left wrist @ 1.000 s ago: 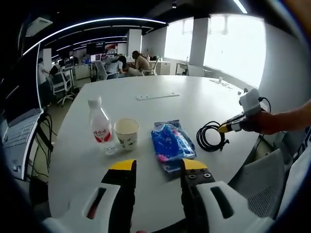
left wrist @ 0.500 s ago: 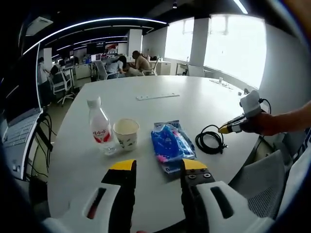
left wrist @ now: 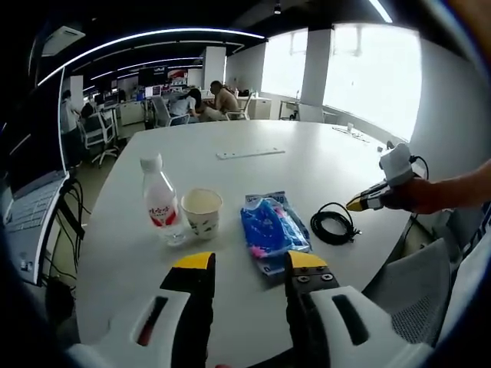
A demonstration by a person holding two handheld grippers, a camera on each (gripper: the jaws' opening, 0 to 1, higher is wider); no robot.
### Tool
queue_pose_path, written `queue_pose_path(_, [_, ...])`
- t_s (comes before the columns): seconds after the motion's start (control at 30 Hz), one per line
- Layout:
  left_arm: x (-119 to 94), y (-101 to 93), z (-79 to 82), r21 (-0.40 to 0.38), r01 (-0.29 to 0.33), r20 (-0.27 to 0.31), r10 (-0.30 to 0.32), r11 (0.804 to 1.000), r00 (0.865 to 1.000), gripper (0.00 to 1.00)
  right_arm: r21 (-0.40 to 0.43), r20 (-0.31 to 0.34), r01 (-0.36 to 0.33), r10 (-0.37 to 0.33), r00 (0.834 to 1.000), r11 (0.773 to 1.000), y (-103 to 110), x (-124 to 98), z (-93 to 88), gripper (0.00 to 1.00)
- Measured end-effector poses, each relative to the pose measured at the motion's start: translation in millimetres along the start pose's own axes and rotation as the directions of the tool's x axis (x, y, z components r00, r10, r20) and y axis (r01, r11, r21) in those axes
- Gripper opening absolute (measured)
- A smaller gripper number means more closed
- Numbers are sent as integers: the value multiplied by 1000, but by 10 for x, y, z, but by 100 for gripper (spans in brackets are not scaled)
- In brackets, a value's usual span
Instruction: Arrange the tabletop items into an orderly group along one side of the table until the central work area is clear of visible clutter.
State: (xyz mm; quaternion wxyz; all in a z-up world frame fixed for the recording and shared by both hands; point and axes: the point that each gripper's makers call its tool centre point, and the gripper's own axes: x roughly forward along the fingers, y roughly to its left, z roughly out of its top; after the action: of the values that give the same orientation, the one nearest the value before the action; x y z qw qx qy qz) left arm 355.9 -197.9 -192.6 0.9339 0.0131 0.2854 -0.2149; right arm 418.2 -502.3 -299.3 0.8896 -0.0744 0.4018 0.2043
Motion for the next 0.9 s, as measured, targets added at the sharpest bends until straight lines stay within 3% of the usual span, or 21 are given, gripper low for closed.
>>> queue_pose_path(0.9, [-3,3,-65,-22,-9,-6,9,1000,1000,35,-54,5,-44,45,999,998,68,54,165,8])
